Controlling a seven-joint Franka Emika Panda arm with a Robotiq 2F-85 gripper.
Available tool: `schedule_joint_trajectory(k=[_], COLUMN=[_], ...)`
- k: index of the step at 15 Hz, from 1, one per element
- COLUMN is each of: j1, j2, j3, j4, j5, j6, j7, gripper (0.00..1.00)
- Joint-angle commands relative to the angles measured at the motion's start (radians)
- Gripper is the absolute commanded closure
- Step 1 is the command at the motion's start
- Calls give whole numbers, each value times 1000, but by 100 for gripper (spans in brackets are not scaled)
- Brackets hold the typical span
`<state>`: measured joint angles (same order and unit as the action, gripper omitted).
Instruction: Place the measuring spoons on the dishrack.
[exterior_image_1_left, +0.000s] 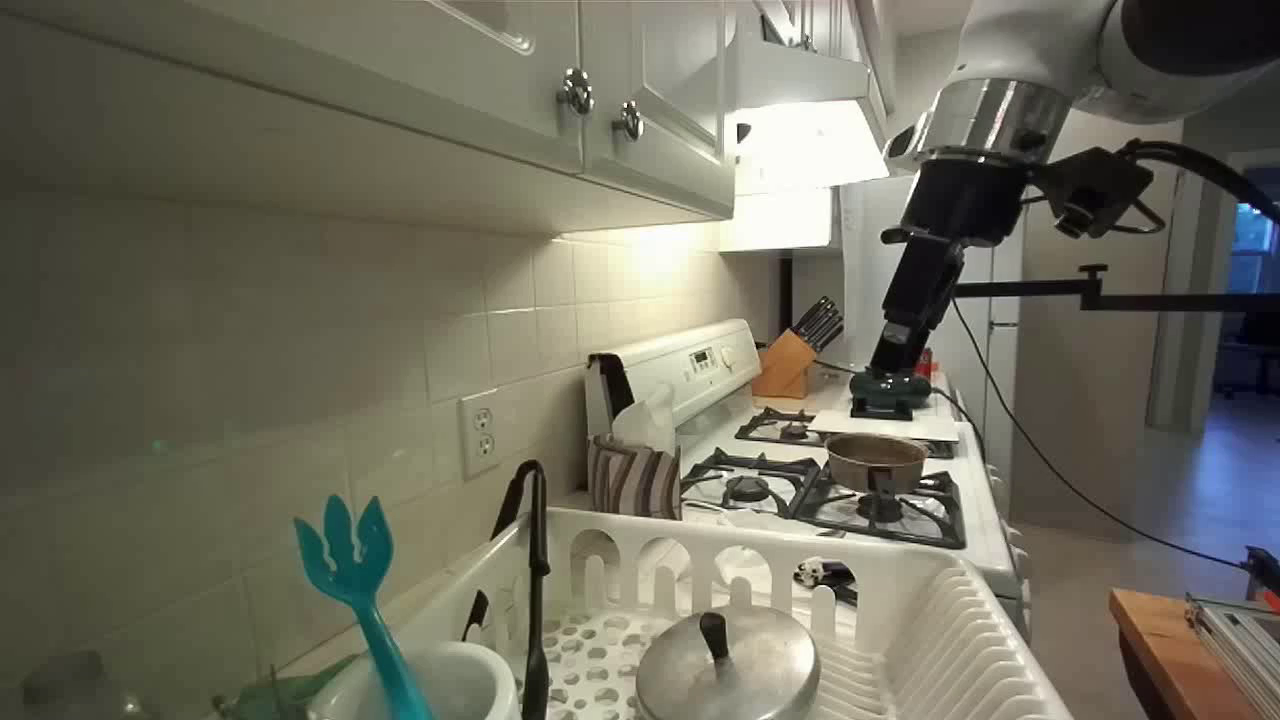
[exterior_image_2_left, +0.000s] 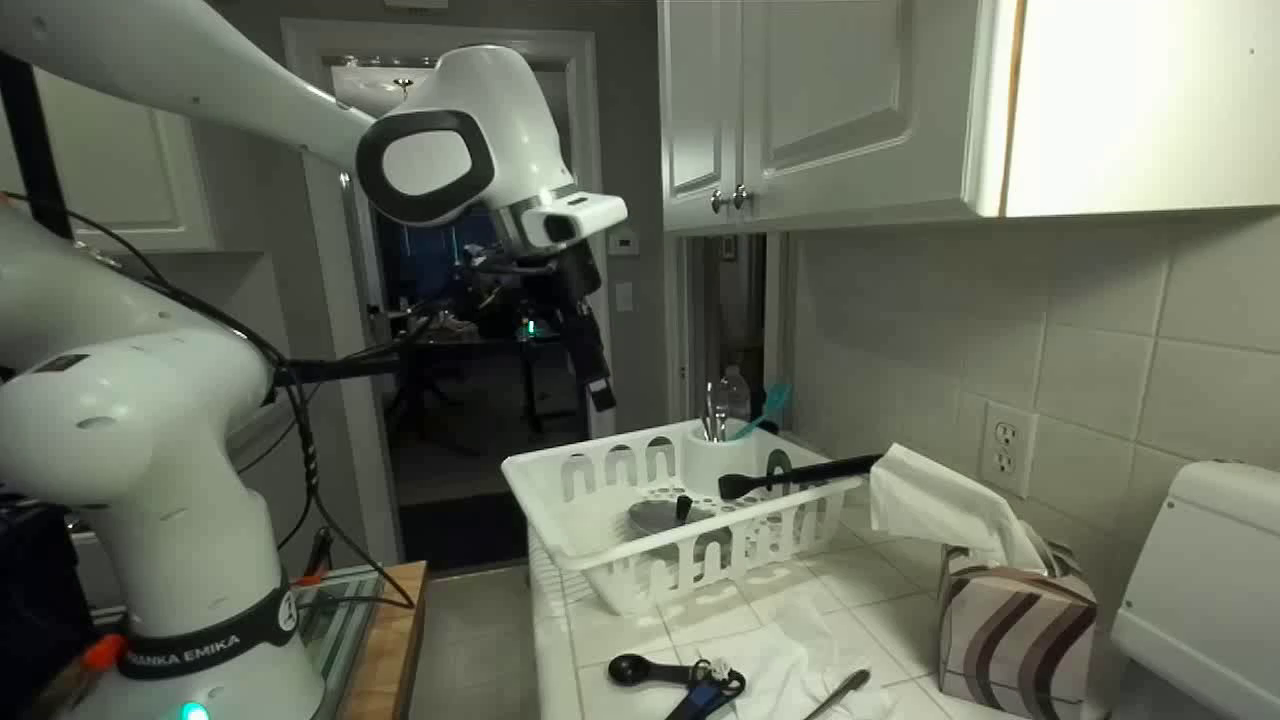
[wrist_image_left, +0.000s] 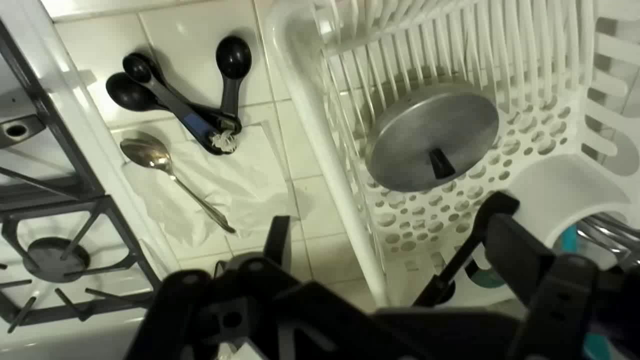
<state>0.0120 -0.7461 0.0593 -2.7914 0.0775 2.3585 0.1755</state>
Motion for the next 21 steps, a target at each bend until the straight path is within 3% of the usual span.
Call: schedule_joint_trajectory(k=[1,6,9,13,17,21], j1=[-3,-11,-114,-182,-149,-170], j2=[3,19,120,271,420,529], j3=[2,8,38,-6,-93,-136], j4=[-12,-29,-12,7,47,68], j5=[2,-5,-47,-25,29,2], j6=[-8,3,178,343,394,460], j7=[-2,7,112,111,30,-5], gripper=[0,0,0,0,0,0])
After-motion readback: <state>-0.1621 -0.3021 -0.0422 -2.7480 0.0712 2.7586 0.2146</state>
